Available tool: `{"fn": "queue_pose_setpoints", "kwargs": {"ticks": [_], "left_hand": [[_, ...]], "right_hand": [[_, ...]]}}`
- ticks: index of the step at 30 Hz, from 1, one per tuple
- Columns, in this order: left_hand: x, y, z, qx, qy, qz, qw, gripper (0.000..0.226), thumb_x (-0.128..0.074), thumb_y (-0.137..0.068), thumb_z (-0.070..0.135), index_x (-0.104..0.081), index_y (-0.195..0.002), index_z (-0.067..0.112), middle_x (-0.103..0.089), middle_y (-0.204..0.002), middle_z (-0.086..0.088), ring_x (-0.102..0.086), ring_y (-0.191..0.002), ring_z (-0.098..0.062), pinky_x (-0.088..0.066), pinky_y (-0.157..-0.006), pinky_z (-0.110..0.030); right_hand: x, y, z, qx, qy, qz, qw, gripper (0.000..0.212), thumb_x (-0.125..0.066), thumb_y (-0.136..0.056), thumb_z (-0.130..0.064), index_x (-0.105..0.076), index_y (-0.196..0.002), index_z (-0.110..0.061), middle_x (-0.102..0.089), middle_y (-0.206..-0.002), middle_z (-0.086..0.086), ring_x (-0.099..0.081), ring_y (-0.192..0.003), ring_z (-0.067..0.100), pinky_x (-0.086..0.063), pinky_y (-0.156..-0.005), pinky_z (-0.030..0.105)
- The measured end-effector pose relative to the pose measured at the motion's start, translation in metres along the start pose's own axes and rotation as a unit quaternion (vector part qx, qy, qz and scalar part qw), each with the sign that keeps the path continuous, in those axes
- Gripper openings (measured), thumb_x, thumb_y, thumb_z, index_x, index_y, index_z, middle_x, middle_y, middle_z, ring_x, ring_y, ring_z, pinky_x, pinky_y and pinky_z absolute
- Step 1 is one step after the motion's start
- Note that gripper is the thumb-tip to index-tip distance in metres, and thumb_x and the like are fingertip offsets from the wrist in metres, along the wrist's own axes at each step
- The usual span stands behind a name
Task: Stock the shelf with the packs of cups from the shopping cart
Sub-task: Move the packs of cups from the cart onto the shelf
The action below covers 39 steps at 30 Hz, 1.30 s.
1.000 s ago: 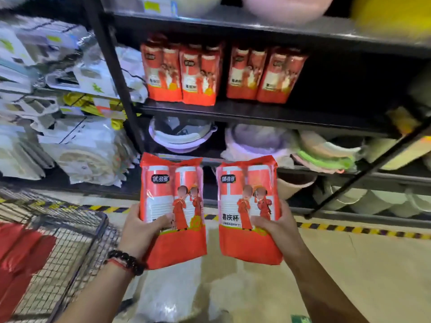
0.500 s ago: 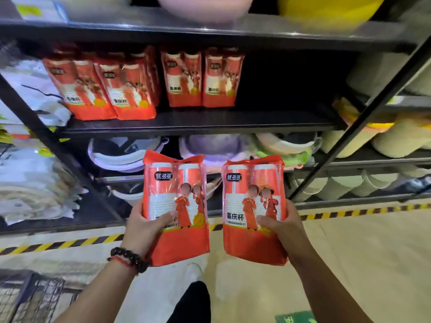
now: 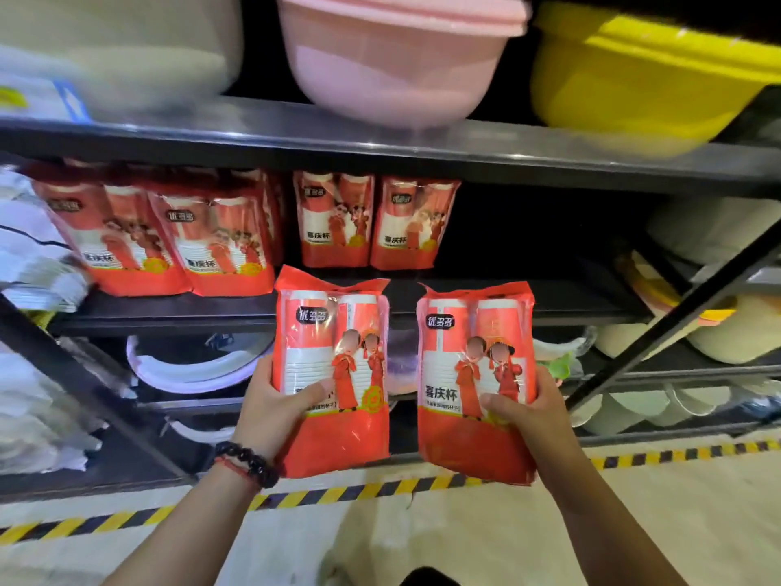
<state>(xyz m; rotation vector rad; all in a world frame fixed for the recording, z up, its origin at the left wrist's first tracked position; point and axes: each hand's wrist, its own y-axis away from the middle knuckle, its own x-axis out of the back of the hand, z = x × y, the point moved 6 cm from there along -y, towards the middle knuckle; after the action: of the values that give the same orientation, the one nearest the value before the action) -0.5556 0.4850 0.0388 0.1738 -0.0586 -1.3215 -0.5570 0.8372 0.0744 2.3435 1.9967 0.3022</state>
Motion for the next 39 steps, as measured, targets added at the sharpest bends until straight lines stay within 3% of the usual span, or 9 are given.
{"fn": "queue_pose_setpoints", "kwargs": {"ticks": [6, 10, 17, 21, 24, 27, 30, 33, 39], "left_hand": [[-0.004, -0.046, 0.022, -0.022, 0.007, 0.015, 1.000, 0.082, -0.089, -0.040, 0.043, -0.057, -0.114, 0.029, -0.073, -0.107, 0.004, -0.073, -0.089, -0.008, -0.055, -0.070, -0.025], [-0.009, -0.072, 0.031, -0.040, -0.004, 0.027, 0.999, 0.092, -0.090, -0.040, 0.044, -0.055, -0.122, 0.021, -0.072, -0.112, 0.001, -0.072, -0.096, -0.013, -0.056, -0.076, -0.030], [-0.014, -0.116, 0.043, -0.069, 0.008, 0.045, 0.997, 0.097, -0.091, -0.041, 0.041, -0.052, -0.127, 0.018, -0.071, -0.116, -0.002, -0.070, -0.103, -0.021, -0.056, -0.086, -0.041], [-0.015, -0.140, 0.049, -0.085, 0.015, 0.034, 0.996, 0.088, -0.095, -0.040, 0.049, -0.055, -0.117, 0.033, -0.073, -0.111, 0.005, -0.071, -0.100, -0.013, -0.057, -0.076, -0.027], [-0.016, -0.161, 0.053, -0.098, 0.028, 0.025, 0.994, 0.083, -0.095, -0.043, 0.040, -0.056, -0.116, 0.033, -0.072, -0.117, -0.003, -0.070, -0.105, -0.019, -0.058, -0.084, -0.037], [-0.014, -0.183, 0.057, -0.121, 0.035, 0.025, 0.992, 0.082, -0.092, -0.046, 0.029, -0.052, -0.118, 0.030, -0.066, -0.123, -0.012, -0.066, -0.110, -0.026, -0.055, -0.091, -0.044], [-0.012, -0.205, 0.059, -0.128, 0.015, 0.025, 0.991, 0.077, -0.091, -0.043, 0.033, -0.052, -0.109, 0.027, -0.069, -0.110, -0.004, -0.068, -0.098, -0.016, -0.055, -0.084, -0.037], [-0.009, -0.223, 0.054, -0.114, 0.029, 0.034, 0.992, 0.076, -0.091, -0.038, 0.034, -0.050, -0.101, 0.021, -0.068, -0.104, -0.005, -0.067, -0.095, -0.022, -0.057, -0.086, -0.044], [-0.011, -0.254, 0.048, -0.169, 0.010, 0.002, 0.986, 0.092, -0.092, -0.047, 0.023, -0.053, -0.128, 0.002, -0.073, -0.111, -0.015, -0.070, -0.104, -0.033, -0.056, -0.093, -0.051]], "right_hand": [[-0.019, -0.045, -0.021, 0.014, -0.012, -0.025, 1.000, 0.079, -0.088, -0.042, -0.041, -0.058, -0.115, -0.032, -0.076, -0.099, -0.012, -0.075, -0.086, 0.011, -0.058, -0.058, 0.021], [-0.027, -0.076, -0.029, 0.024, -0.025, -0.044, 0.998, 0.074, -0.089, -0.050, -0.034, -0.057, -0.117, -0.033, -0.076, -0.103, -0.011, -0.076, -0.089, 0.014, -0.059, -0.065, 0.027], [-0.039, -0.131, -0.042, 0.061, -0.032, -0.054, 0.996, 0.068, -0.087, -0.055, -0.025, -0.054, -0.113, -0.035, -0.073, -0.107, -0.003, -0.074, -0.088, 0.009, -0.057, -0.063, 0.023], [-0.048, -0.157, -0.046, 0.080, -0.036, -0.059, 0.994, 0.066, -0.088, -0.055, -0.021, -0.059, -0.113, -0.033, -0.076, -0.107, -0.001, -0.075, -0.093, 0.017, -0.059, -0.075, 0.036], [-0.057, -0.179, -0.052, 0.099, -0.049, -0.079, 0.991, 0.064, -0.089, -0.056, -0.016, -0.063, -0.114, -0.029, -0.076, -0.109, 0.004, -0.074, -0.099, 0.024, -0.060, -0.082, 0.042], [-0.070, -0.199, -0.055, 0.111, -0.066, -0.125, 0.984, 0.064, -0.093, -0.059, -0.022, -0.066, -0.116, -0.029, -0.076, -0.113, 0.007, -0.074, -0.101, 0.027, -0.061, -0.076, 0.034], [-0.080, -0.220, -0.054, 0.126, -0.078, -0.131, 0.980, 0.065, -0.092, -0.059, -0.025, -0.066, -0.118, -0.026, -0.076, -0.113, 0.007, -0.075, -0.100, 0.026, -0.060, -0.074, 0.029], [-0.086, -0.241, -0.047, 0.141, -0.101, -0.123, 0.977, 0.061, -0.091, -0.059, -0.020, -0.065, -0.115, -0.021, -0.077, -0.110, 0.007, -0.075, -0.098, 0.022, -0.059, -0.075, 0.027], [-0.092, -0.283, -0.024, 0.142, -0.102, -0.126, 0.977, 0.056, -0.086, -0.058, -0.007, -0.066, -0.110, -0.005, -0.078, -0.099, 0.010, -0.075, -0.091, 0.025, -0.060, -0.076, 0.034]]}}
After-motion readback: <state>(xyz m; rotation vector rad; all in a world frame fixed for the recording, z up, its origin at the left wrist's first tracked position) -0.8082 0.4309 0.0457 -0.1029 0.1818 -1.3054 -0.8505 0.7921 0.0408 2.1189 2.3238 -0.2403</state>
